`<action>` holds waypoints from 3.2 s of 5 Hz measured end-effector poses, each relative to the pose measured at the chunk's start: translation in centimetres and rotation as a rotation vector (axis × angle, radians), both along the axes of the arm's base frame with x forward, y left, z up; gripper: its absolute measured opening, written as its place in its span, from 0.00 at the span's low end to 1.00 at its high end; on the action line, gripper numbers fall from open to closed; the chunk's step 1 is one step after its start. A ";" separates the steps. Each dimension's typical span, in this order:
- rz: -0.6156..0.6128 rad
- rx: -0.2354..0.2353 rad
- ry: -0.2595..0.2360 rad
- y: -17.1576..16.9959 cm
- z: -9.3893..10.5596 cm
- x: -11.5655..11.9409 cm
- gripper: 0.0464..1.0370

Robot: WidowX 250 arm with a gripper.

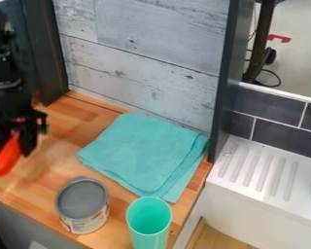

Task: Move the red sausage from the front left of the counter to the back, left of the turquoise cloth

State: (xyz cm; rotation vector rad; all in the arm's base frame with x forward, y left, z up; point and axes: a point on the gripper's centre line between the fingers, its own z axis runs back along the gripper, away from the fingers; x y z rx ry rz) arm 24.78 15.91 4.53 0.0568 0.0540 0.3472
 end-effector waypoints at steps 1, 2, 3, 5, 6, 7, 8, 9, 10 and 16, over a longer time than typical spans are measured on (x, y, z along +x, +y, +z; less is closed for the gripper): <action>0.011 -0.006 -0.090 0.6 1.7 2.4 0.52; 0.013 -0.016 -0.117 1.3 1.6 4.4 0.52; 0.012 -0.039 -0.123 1.4 0.2 6.5 0.52; -0.045 -0.090 -0.087 -0.2 -3.1 10.4 0.52; -0.076 -0.097 -0.087 -1.0 -3.4 11.5 0.52; -0.077 -0.110 -0.078 -1.1 -3.6 11.5 0.52; -0.087 -0.125 -0.077 -1.2 -3.5 11.4 0.60; -0.091 -0.136 -0.068 -1.4 -3.4 11.2 0.88; -0.081 -0.148 -0.093 -1.4 -1.9 11.3 0.97; -0.437 0.055 -0.020 -11.7 9.0 0.5 0.96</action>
